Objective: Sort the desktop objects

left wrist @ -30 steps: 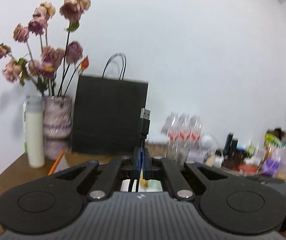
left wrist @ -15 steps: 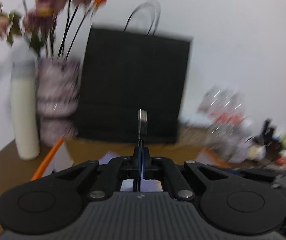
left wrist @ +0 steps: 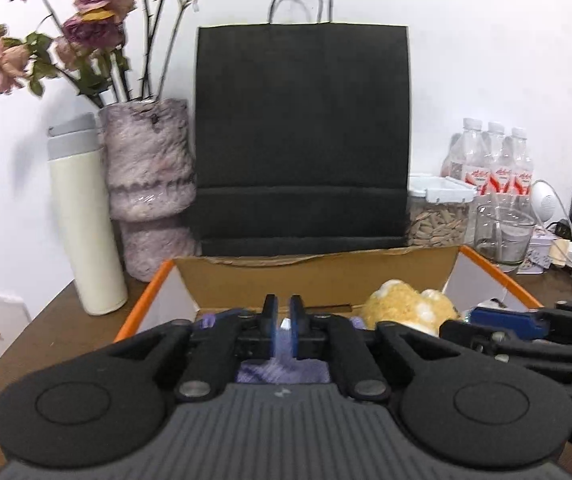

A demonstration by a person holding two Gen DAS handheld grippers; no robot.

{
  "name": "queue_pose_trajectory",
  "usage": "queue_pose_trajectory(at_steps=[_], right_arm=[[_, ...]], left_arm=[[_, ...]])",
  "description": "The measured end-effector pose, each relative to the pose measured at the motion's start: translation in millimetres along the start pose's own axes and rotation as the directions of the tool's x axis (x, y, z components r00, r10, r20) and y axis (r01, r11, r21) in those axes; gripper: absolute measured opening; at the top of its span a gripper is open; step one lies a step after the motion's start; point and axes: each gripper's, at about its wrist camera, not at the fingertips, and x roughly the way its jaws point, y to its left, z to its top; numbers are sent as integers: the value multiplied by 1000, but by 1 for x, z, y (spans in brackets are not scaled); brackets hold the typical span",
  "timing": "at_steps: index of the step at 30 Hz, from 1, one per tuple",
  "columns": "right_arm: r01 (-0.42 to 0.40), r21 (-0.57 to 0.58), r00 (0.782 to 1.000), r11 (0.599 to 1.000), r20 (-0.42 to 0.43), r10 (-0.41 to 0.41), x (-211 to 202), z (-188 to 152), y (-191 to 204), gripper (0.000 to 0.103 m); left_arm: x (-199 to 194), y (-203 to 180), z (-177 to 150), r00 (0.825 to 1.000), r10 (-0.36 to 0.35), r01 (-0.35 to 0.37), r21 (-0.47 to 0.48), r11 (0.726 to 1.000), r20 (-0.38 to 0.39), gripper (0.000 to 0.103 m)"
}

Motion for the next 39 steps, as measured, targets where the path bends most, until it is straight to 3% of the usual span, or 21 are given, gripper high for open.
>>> queue_pose_trajectory(at_steps=[1, 2, 3, 4, 5, 8, 17, 24, 32, 39], right_arm=[[2, -1, 1000, 1000, -2, -2, -1, -2, 1, 43], [5, 0, 1000, 1000, -1, -5, -3, -3, 2, 55], [14, 0, 1000, 1000, 4, -14, -6, -4, 3, 79], [22, -3, 1000, 1000, 15, -22, -10, -6, 4, 90], [33, -9, 999, 999, 35, -32, -15, -7, 5, 92], [47, -8, 997, 999, 61, -47, -31, -10, 10, 103], [77, -3, 996, 997, 39, -77, -77, -37, 30, 103], [92, -9, 995, 996, 24, -92, -115, -62, 48, 103], [85, -16, 996, 996, 18, -84, -142, -80, 64, 103], [73, -15, 997, 997, 11, -73, -156, -88, 72, 103]], left_arm=[[-1, 2, -1, 1000, 13, -13, -7, 1000, -3, 46], [-5, 4, -1, 1000, 31, -31, -14, 999, 3, 76], [-9, 6, -2, 999, 50, -50, -16, 999, 16, 91], [-14, 7, -3, 997, 65, -64, -15, 998, 30, 96], [-20, 9, -4, 996, 77, -77, -12, 997, 44, 103], [-35, 13, -11, 995, 88, -87, -15, 996, 47, 103], [-78, 24, -52, 997, 74, -75, -22, 997, -23, 103], [-110, 22, -80, 996, 78, -78, 7, 997, -31, 103], [-134, 14, -96, 997, 71, -69, 48, 996, -30, 103], [-145, 17, -101, 997, 64, -63, 29, 998, -38, 103]])
